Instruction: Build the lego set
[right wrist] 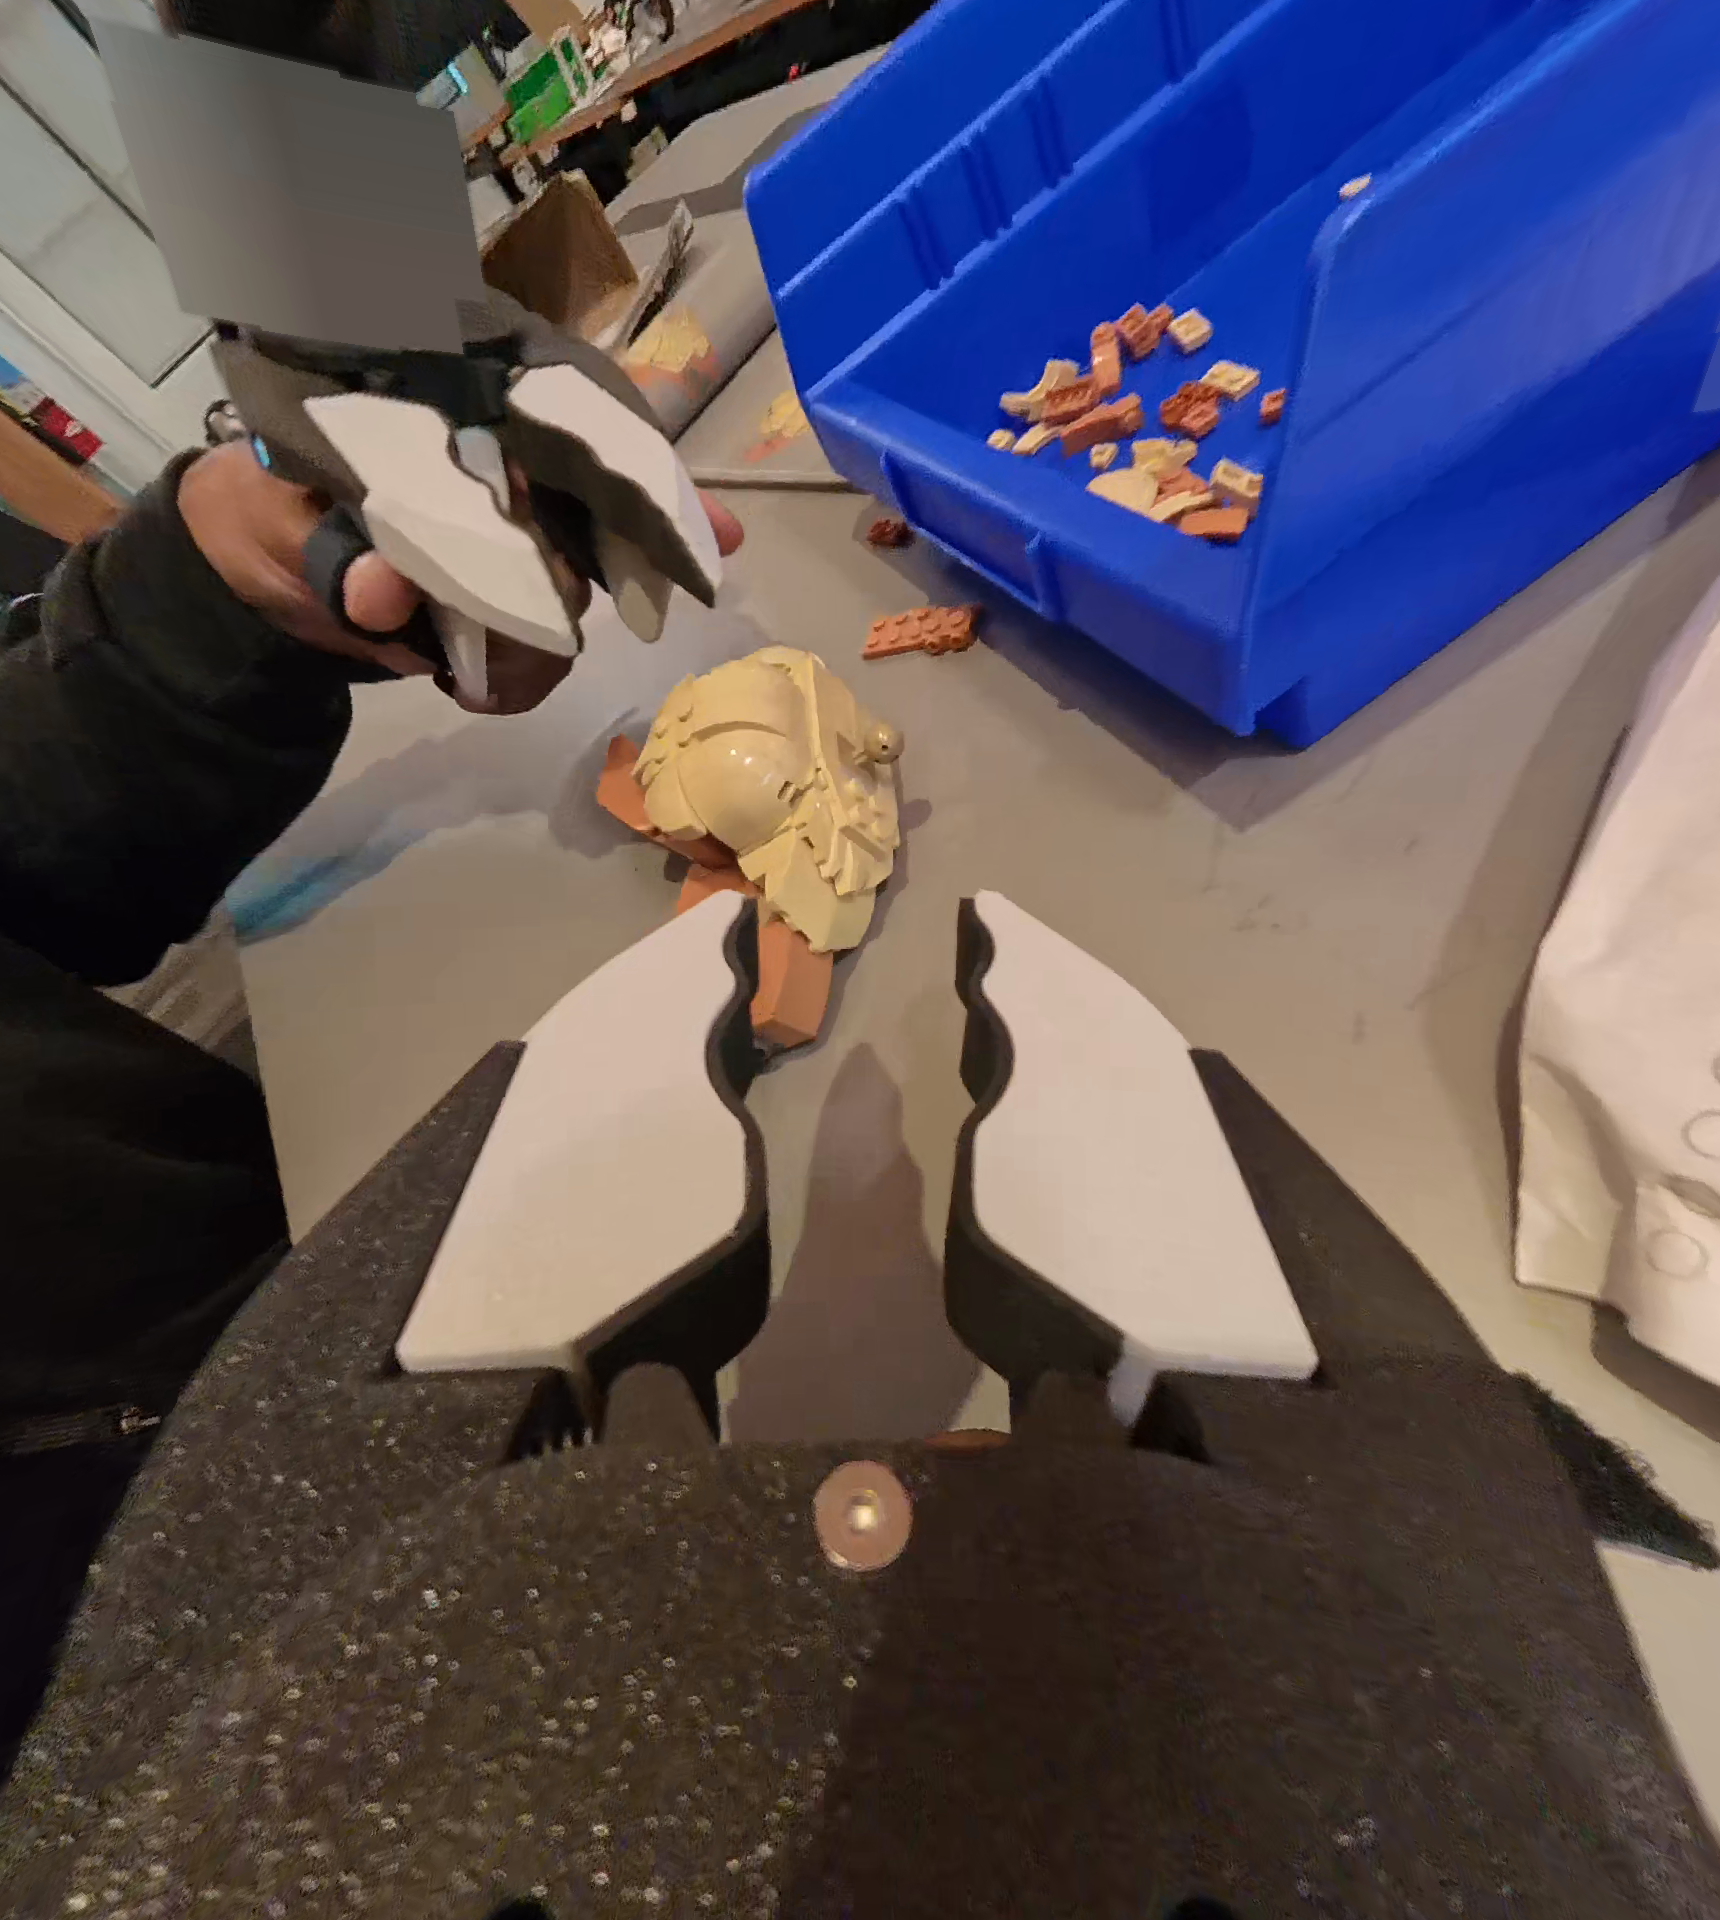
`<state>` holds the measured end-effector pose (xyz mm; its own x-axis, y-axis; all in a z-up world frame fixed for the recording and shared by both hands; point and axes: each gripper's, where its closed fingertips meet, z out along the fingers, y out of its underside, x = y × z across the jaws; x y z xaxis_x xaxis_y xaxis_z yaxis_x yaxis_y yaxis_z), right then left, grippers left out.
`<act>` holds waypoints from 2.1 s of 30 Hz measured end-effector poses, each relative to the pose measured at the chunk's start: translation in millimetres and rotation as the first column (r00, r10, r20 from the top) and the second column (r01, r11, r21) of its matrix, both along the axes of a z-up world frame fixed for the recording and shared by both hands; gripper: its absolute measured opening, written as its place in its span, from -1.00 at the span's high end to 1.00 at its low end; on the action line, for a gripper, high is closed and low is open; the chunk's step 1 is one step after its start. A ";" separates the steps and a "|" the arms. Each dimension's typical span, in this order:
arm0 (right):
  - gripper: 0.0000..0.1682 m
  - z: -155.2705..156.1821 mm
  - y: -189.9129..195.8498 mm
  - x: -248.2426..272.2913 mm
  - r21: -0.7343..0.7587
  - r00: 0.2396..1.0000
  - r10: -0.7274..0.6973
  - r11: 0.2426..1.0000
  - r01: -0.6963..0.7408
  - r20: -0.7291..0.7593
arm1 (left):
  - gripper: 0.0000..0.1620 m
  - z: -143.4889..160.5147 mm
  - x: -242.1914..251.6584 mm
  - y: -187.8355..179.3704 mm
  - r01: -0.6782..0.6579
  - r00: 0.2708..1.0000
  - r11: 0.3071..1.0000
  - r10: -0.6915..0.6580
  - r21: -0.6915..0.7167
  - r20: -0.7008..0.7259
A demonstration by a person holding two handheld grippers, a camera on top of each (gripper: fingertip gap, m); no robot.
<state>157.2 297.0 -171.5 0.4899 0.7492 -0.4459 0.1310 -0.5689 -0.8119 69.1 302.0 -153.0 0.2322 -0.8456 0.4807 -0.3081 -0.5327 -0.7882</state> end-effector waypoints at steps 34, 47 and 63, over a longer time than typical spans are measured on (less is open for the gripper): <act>0.57 -7.8 30.1 -59.6 -0.326 0.975 0.156 0.924 -0.202 -0.160 | 0.54 -36.5 -9.2 -72.0 -0.050 0.982 0.972 0.090 0.231 -0.164; 0.84 -19.6 35.3 -63.8 -0.374 0.980 0.170 0.907 -0.195 -0.099 | 0.55 -36.5 4.8 -79.9 0.041 0.987 0.973 -0.005 0.226 -0.159; 1.00 -17.8 28.2 -73.6 -0.287 0.971 0.236 0.928 -0.237 -0.038 | 0.58 -26.2 1.0 -87.1 0.066 0.996 0.977 -0.051 0.203 -0.080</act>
<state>83.6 325.2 -189.3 0.3126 0.6828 -0.6603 0.2885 -0.7306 -0.6189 70.1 214.9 -179.3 0.2079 -0.9374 0.2793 -0.3953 -0.3417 -0.8526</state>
